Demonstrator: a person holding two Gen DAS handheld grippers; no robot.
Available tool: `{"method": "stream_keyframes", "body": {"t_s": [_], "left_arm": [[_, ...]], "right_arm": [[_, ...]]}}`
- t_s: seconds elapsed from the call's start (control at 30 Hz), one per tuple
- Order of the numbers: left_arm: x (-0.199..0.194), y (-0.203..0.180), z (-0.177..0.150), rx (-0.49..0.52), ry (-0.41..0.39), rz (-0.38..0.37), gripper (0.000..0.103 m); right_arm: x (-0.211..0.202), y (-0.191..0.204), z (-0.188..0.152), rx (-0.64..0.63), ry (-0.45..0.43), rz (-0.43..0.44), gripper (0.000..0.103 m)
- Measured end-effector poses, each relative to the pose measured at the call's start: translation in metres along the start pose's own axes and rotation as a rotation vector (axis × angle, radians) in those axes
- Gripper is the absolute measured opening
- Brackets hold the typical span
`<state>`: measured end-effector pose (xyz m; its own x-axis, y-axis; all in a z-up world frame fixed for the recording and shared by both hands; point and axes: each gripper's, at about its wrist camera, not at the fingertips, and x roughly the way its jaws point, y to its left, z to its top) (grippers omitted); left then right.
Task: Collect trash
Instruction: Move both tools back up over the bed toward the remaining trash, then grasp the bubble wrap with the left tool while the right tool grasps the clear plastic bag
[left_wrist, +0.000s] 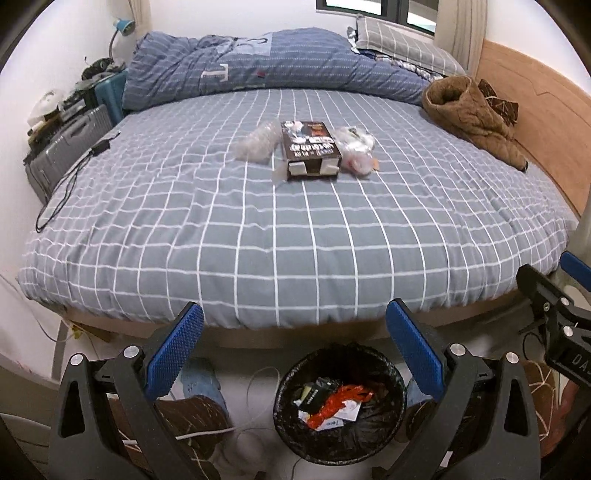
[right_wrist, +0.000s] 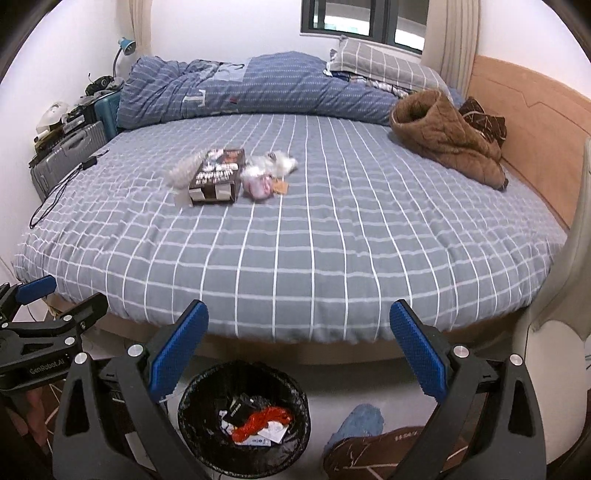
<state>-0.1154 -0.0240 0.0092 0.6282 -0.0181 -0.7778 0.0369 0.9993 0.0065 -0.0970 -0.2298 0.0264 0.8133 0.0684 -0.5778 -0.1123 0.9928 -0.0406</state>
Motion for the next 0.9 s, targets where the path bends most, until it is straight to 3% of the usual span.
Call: {"method": "stream_keyframes", "body": {"t_s": [0.4,0.9], "left_arm": [[0.021,0.013,0.05,-0.005,-0.021,0.016,0.097],[0.103,0.043,0.119,-0.025,0.026,0.036,0.097]], "right_arm": [[0.021,0.012,0.052,-0.027,-0.03,0.011,0.095],[0.103,0.026,0.114,-0.061,-0.005,0.019,0.095]]}}
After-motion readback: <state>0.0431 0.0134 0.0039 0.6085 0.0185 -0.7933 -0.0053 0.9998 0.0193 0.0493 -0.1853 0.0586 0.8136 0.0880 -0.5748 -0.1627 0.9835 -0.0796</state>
